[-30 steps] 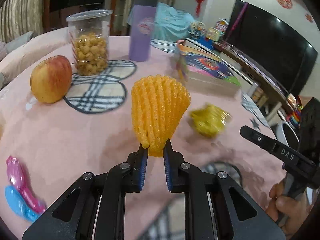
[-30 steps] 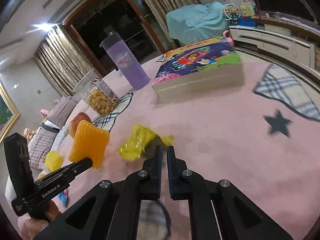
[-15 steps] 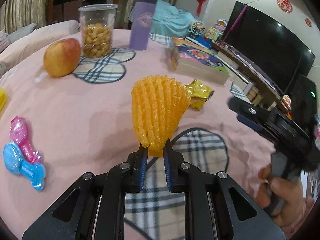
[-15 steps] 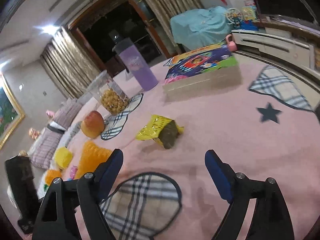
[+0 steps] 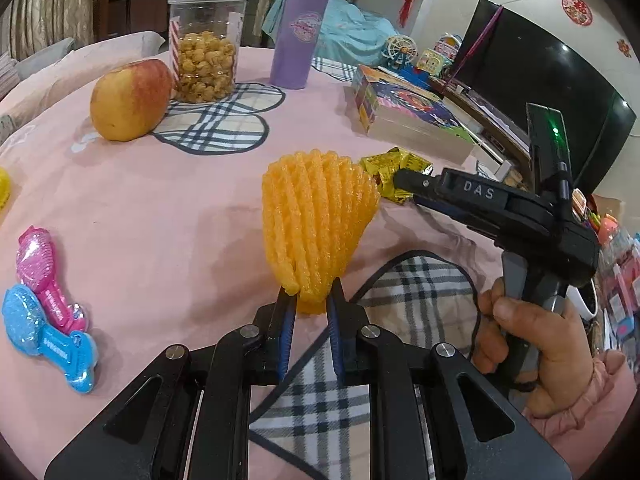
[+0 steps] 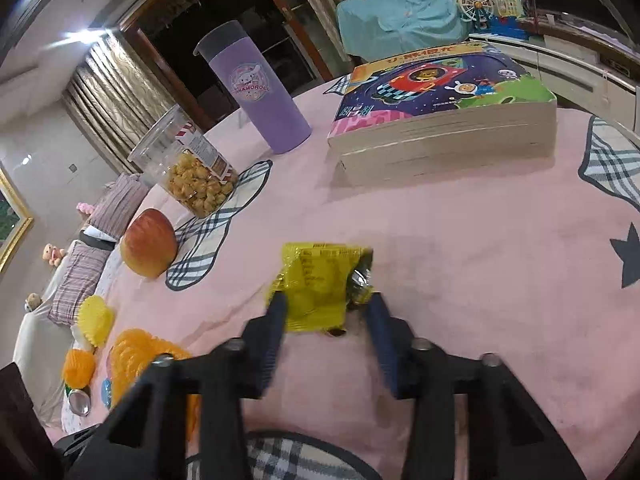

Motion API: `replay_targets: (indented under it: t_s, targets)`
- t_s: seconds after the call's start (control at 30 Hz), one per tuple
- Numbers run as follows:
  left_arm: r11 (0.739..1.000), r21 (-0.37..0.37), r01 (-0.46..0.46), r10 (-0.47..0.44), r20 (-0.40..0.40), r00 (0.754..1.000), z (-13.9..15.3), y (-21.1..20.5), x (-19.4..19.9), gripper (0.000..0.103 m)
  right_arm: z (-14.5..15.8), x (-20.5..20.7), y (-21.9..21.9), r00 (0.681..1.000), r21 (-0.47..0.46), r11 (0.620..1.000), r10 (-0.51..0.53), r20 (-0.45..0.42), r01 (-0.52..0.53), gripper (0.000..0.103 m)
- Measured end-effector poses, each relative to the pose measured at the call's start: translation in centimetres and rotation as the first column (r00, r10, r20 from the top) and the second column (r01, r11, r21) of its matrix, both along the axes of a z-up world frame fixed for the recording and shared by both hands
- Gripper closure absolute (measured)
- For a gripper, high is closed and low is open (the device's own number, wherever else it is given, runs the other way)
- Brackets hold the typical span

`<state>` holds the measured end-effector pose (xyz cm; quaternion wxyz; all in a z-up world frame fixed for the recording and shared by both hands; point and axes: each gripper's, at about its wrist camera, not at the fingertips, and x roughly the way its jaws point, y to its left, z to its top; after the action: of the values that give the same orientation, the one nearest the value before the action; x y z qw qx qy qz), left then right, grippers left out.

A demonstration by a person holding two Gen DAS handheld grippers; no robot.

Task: Collect trash
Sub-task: 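Grasp the orange foam net with the left tool while the right tool grasps the yellow snack bag, then carry the foam net and yellow bag over the trash bin with both tools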

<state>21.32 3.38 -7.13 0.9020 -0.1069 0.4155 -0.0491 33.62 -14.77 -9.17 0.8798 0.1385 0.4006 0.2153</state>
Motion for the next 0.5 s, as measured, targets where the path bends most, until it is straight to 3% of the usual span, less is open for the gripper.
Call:
replay_targets:
  t_s: [0.27, 0.5]
  targets:
    - [0.998, -0.015, 0.059, -0.059, 0.010, 0.998, 0.8, -2.7, -0.6, 0.089, 1.5, -3.2, -3.7, 0.999, 0.056, 0.998, -0.025, 0.035, 0.023, 0.069]
    - [0.988, -0.023, 0.154, -0.153, 0.021, 0.988, 1.4, -7.0, -1.5, 0.089, 2.9, -8.8, -9.1, 0.996, 0.083, 0.995, -0.068, 0.058, 0.063, 0.069]
